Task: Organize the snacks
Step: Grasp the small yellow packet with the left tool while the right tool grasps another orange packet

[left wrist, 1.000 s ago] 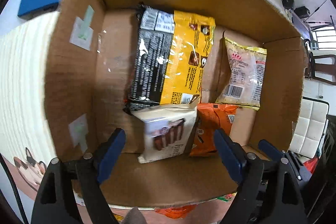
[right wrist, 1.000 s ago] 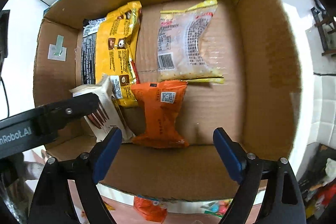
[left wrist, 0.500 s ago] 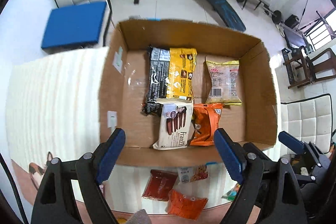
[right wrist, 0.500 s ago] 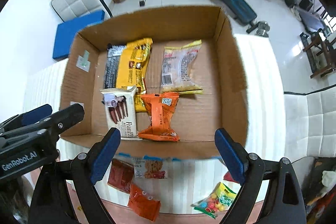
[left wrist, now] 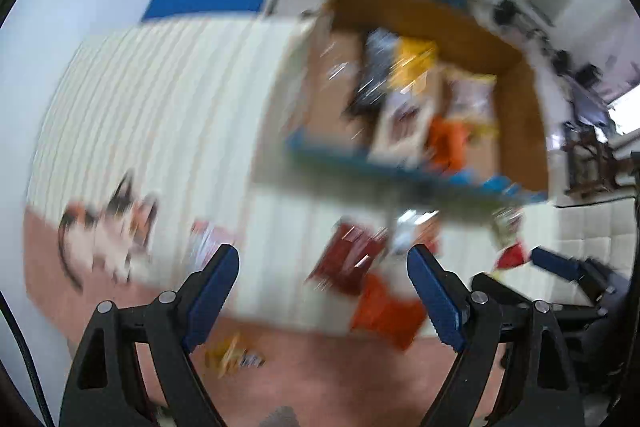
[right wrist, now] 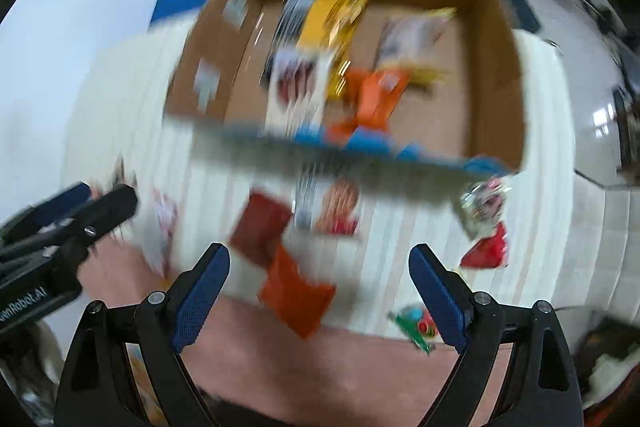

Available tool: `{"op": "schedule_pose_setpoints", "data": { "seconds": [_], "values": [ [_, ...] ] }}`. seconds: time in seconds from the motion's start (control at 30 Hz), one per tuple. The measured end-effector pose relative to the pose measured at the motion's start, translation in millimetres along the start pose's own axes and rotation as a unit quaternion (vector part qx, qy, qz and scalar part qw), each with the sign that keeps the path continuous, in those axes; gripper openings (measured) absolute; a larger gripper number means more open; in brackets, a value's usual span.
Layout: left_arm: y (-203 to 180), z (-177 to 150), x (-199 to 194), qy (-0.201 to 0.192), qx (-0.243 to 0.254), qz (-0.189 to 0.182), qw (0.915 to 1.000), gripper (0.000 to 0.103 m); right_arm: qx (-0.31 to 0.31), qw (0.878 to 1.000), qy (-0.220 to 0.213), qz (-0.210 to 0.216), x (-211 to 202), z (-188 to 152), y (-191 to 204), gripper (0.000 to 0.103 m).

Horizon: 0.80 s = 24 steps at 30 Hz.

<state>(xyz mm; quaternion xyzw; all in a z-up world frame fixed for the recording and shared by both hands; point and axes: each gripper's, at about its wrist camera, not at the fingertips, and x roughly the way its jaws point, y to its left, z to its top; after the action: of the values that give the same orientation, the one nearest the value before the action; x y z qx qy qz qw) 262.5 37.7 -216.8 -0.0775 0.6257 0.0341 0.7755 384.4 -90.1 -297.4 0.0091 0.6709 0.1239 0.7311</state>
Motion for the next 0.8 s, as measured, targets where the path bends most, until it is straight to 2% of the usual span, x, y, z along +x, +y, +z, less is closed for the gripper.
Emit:
{"op": "schedule_pose_setpoints", "data": {
  "seconds": [0.13, 0.23, 0.3, 0.43, 0.5, 0.57, 0.6, 0.63, 0.73, 0.8],
  "values": [
    [41.4, -51.3, 38.3, 0.06, -0.061, 0.015, 0.9962, 0.086, -0.087, 0.993, 0.074, -0.033, 49.0, -16.8, 30.9, 0.093],
    [69.6, -81.3, 63.4, 0.096, -0.111, 0.017, 0.9891, 0.086, -0.145, 0.98, 0.12, -0.066, 91.6, -25.9, 54.6, 0.093],
    [88.2, -100.7, 80.8, 0.119, -0.15, 0.008, 0.9815, 0.086, -0.172, 0.972, 0.14, -0.081, 113.9, -29.6, 65.2, 0.093],
    [112.5, -117.3, 107.4, 0.148, -0.201, -0.011, 0.9682, 0.086, -0.222, 0.952, 0.177, -0.114, 155.5, -40.2, 81.3, 0.093],
    [119.9, -121.2, 119.3, 0.155, -0.217, -0.018, 0.9636, 0.086, -0.228, 0.948, 0.185, -0.122, 168.0, -42.6, 83.2, 0.093],
    [125.4, -124.3, 132.7, 0.171, -0.229, -0.024, 0.9578, 0.086, -0.218, 0.949, 0.189, -0.124, 178.3, -42.8, 81.1, 0.087],
    [128.2, -125.1, 138.4, 0.175, -0.236, -0.031, 0.9553, 0.086, -0.206, 0.952, 0.191, -0.122, 181.5, -42.2, 78.2, 0.08],
    [129.4, -125.3, 141.3, 0.175, -0.24, -0.033, 0.9543, 0.086, -0.191, 0.956, 0.192, -0.116, 183.0, -41.2, 74.8, 0.067],
    [129.7, -123.1, 148.3, 0.175, -0.236, -0.034, 0.9554, 0.085, -0.122, 0.969, 0.194, -0.09, 181.2, -37.5, 57.5, 0.062],
    [127.9, -120.0, 151.3, 0.174, -0.227, -0.03, 0.9577, 0.075, -0.07, 0.976, 0.193, -0.067, 178.1, -35.2, 42.8, 0.059]
  ]
}}
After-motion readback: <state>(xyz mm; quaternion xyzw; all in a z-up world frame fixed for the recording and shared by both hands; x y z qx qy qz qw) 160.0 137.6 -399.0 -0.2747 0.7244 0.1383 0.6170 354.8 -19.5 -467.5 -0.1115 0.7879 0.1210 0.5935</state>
